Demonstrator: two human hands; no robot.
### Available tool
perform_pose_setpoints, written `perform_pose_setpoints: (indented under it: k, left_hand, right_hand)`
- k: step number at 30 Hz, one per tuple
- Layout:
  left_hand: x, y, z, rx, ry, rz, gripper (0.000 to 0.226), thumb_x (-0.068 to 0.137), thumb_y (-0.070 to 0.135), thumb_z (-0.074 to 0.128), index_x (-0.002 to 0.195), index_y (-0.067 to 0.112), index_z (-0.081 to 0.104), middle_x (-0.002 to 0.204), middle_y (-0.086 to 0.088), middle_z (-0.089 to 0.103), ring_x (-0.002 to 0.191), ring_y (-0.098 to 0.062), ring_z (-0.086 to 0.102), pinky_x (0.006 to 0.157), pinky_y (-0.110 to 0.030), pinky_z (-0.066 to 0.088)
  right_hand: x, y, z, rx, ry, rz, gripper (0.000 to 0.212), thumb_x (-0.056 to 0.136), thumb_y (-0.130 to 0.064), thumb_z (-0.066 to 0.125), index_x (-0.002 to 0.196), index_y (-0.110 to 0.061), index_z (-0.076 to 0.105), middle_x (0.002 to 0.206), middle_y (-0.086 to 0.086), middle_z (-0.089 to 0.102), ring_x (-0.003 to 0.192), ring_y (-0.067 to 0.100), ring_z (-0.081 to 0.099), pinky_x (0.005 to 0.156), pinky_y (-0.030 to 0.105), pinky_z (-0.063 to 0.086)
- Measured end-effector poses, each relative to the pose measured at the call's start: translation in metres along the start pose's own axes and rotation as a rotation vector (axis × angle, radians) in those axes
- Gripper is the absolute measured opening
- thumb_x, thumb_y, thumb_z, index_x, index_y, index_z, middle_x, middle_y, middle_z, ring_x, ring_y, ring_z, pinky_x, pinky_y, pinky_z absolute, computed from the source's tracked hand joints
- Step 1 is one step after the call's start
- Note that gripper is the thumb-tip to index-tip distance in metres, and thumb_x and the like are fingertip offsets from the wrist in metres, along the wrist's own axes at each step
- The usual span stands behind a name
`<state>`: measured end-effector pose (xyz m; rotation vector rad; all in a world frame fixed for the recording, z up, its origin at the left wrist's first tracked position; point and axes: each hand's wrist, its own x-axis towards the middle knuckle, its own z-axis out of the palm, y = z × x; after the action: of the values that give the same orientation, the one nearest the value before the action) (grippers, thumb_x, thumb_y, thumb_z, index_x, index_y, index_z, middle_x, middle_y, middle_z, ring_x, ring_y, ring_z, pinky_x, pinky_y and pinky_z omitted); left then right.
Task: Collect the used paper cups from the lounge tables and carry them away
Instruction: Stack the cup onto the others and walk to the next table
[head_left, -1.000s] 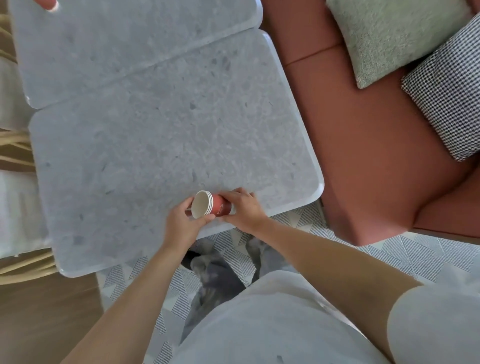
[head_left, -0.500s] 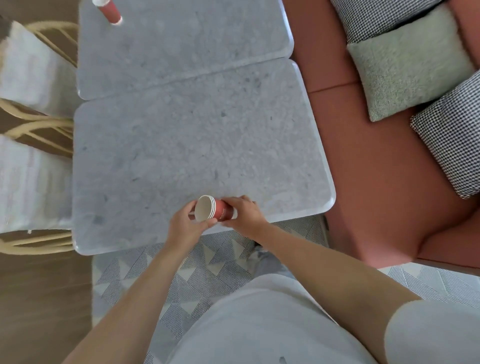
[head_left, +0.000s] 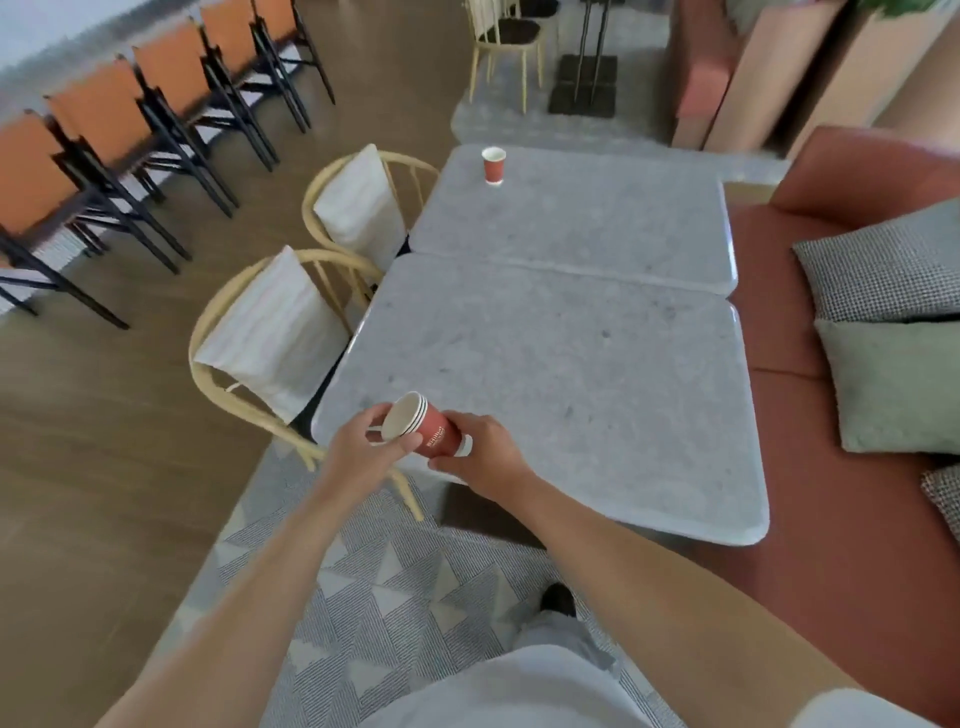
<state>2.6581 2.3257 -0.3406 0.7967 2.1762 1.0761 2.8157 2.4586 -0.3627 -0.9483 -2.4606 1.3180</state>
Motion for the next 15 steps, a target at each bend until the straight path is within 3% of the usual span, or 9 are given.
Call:
perform_pose_setpoints:
  k: [4, 8, 11, 15]
  left_hand:
    - [-0.025, -0.005, -0.080, -0.061, 0.105, 0.030, 0.057, 0.084, 0.040, 0.088, 0.135, 0.033, 0.063, 0.119, 0.015, 0.070, 0.109, -0.004, 0.066, 0.087, -0.029, 0.051]
    - [-0.059, -0.021, -0.157, -0.145, 0.236, 0.048, 0.060, 0.084, 0.042, 0.088, 0.138, 0.036, 0.063, 0.119, 0.013, 0.072, 0.110, -0.009, 0.069, 0.086, -0.030, 0.054]
    - [-0.090, -0.038, -0.207, -0.218, 0.344, 0.064, 0.069, 0.075, 0.053, 0.086, 0.138, 0.034, 0.064, 0.121, 0.011, 0.073, 0.110, -0.008, 0.070, 0.092, -0.032, 0.057]
    - [-0.138, -0.061, -0.264, -0.266, 0.521, 0.099, 0.057, 0.065, 0.069, 0.079, 0.117, 0.050, 0.066, 0.114, 0.021, 0.074, 0.102, 0.003, 0.070, 0.090, -0.027, 0.054]
  right_hand:
    - [0.005, -0.078, 0.027, 0.006, -0.005, -0.111, 0.063, 0.077, -0.034, 0.089, 0.136, -0.027, 0.068, 0.122, -0.006, 0.073, 0.112, 0.017, 0.065, 0.101, 0.042, 0.054]
    - [0.004, -0.153, 0.064, 0.042, -0.033, -0.226, 0.061, 0.077, -0.030, 0.092, 0.134, -0.024, 0.070, 0.119, -0.005, 0.075, 0.109, 0.014, 0.066, 0.098, 0.034, 0.053]
    - [-0.003, -0.205, 0.100, 0.073, -0.087, -0.285, 0.049, 0.079, -0.032, 0.091, 0.124, -0.024, 0.073, 0.109, -0.003, 0.077, 0.097, 0.014, 0.067, 0.087, 0.029, 0.052]
    - [-0.018, -0.266, 0.149, 0.147, -0.203, -0.354, 0.045, 0.079, -0.033, 0.091, 0.121, -0.028, 0.075, 0.100, -0.008, 0.076, 0.090, 0.010, 0.068, 0.087, 0.030, 0.055]
